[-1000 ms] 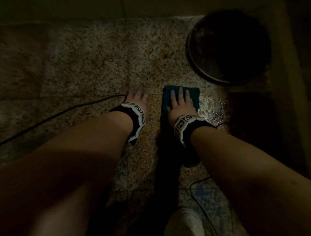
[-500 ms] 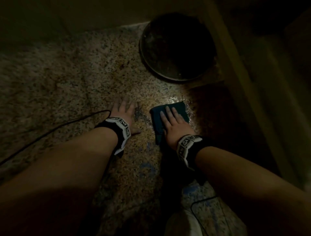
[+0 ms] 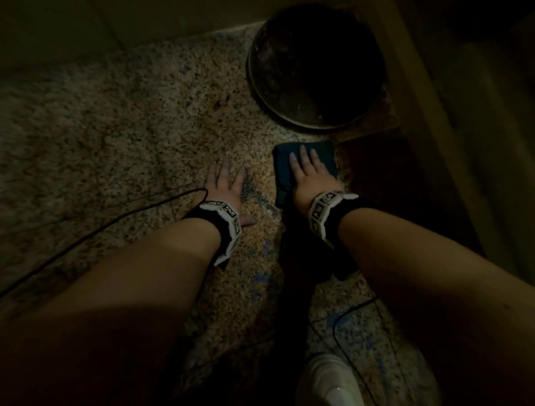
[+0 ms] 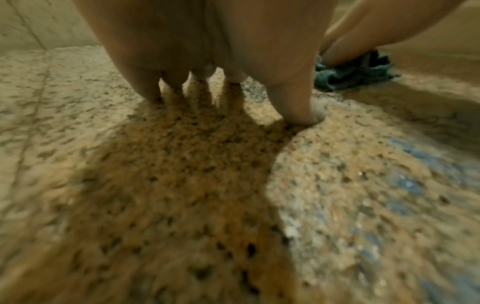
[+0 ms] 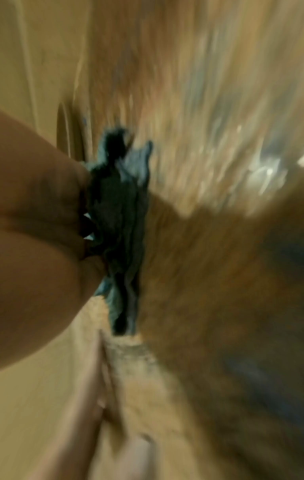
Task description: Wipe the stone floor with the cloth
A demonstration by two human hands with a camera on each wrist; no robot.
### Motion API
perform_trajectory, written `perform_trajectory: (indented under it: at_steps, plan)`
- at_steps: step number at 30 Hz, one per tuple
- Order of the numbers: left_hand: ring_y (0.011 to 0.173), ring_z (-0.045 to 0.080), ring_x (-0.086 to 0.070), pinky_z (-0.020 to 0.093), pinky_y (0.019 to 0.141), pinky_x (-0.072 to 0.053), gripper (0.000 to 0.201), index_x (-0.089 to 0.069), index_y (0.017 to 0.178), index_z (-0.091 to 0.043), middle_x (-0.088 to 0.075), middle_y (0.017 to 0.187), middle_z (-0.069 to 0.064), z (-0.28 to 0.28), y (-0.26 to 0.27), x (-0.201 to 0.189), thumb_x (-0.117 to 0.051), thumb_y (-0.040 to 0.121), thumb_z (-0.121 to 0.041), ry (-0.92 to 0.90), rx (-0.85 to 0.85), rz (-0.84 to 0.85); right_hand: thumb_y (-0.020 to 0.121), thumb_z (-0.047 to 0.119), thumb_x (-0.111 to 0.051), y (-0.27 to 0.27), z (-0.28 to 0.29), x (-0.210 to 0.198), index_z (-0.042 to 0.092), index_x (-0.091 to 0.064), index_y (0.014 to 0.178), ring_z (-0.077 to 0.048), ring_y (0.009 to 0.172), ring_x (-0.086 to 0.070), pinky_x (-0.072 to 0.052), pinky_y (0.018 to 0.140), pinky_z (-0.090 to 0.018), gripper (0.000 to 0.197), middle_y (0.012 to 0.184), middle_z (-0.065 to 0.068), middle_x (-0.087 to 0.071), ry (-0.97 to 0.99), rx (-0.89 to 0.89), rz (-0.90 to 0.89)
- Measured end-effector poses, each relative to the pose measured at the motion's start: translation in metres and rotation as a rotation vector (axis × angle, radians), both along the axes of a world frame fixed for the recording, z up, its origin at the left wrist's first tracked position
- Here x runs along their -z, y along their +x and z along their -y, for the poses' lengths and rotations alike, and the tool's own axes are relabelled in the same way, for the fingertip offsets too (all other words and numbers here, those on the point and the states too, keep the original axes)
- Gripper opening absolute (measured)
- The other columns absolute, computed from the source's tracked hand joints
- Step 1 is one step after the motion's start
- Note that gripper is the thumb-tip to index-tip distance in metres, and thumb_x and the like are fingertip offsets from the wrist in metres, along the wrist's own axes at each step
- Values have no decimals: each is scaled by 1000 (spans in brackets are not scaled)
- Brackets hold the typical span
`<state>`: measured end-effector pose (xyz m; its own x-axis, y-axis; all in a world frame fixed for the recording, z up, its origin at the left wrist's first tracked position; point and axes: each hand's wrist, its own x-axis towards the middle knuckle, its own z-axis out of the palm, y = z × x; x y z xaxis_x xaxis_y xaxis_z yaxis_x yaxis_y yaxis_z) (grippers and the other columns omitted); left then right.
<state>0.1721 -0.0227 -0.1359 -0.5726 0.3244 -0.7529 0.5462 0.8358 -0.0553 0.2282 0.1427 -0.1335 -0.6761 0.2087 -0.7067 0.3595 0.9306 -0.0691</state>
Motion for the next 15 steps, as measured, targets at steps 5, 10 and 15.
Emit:
perform_trajectory:
  at_steps: [5, 10, 15]
  plan:
    - [144, 30, 17, 42, 117, 2, 107, 22, 148, -21, 27, 155, 7, 1, 8, -1, -45, 83, -71, 2, 45, -17, 101, 15, -29, 51, -14, 2, 20, 18, 149, -21, 143, 24, 3, 117, -31, 68, 154, -3, 31, 0, -26, 29]
    - [144, 27, 18, 39, 117, 1, 99, 19, 149, -18, 26, 155, 3, -10, 17, -4, -40, 87, -68, 44, 93, -30, 102, 21, -27, 63, -24, 3, 23, 16, 150, -19, 144, 22, 0, 117, -31, 65, 155, 0, 28, 11, -43, 8]
    - [145, 28, 15, 40, 117, -3, 93, 18, 150, -19, 25, 155, 3, -31, 20, -7, -41, 91, -62, 35, 80, 19, 102, 21, -26, 45, -41, 2, 24, 14, 151, -19, 145, 19, -3, 118, -34, 63, 156, 1, 26, 19, -14, -13]
